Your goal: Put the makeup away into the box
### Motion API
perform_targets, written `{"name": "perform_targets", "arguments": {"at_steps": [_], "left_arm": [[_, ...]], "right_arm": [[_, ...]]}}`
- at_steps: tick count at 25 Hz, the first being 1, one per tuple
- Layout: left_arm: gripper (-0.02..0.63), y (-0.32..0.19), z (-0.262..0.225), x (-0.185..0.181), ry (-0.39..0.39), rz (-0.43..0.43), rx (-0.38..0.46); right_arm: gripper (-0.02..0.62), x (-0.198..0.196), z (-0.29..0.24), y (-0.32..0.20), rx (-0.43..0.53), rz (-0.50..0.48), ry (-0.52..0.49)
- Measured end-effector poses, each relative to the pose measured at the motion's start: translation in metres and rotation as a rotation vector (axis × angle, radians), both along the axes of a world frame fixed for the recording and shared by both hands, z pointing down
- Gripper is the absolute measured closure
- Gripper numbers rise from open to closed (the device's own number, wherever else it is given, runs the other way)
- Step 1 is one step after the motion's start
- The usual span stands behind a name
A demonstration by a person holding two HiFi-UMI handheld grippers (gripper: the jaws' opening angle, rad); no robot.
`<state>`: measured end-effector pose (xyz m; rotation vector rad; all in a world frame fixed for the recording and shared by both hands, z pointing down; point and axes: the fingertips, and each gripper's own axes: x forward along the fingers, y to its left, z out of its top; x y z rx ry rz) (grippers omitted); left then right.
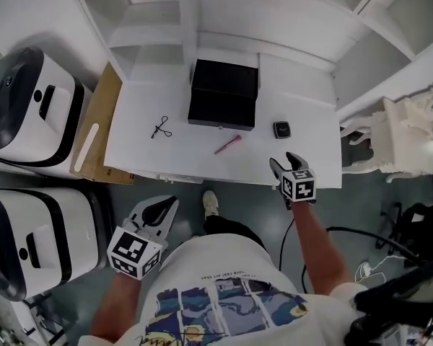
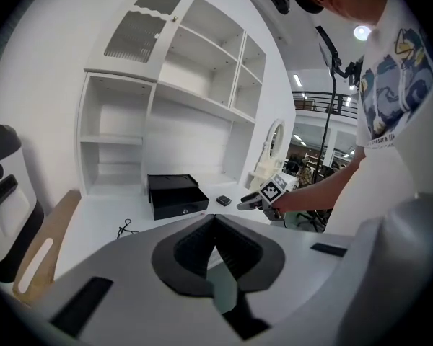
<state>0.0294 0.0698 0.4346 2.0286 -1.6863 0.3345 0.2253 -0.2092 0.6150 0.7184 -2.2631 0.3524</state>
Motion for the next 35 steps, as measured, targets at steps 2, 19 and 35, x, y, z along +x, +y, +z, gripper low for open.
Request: {"name": "perform_targets", "arguments": {"at_steps": [2,19,35], "left_arm": [[0.592,-0.018,-0.001,-0.009,-0.006,0.003,-0.008],[0.592,-0.101,0.009,-0.048,-0.02,0.032,-0.068],[0.592,-0.108,0.0,-0.092,-0.025,0.134,-0.049]], "right_arm": [[0.308,-0.002,0.011,-0.025,-0.009,0.019,0.02],[0.256,-0.022,0.079,-0.117,-0.143,0.071,0.122],[0.259,-0.018,0.037,-0.114,-0.111,0.184,0.114]]}}
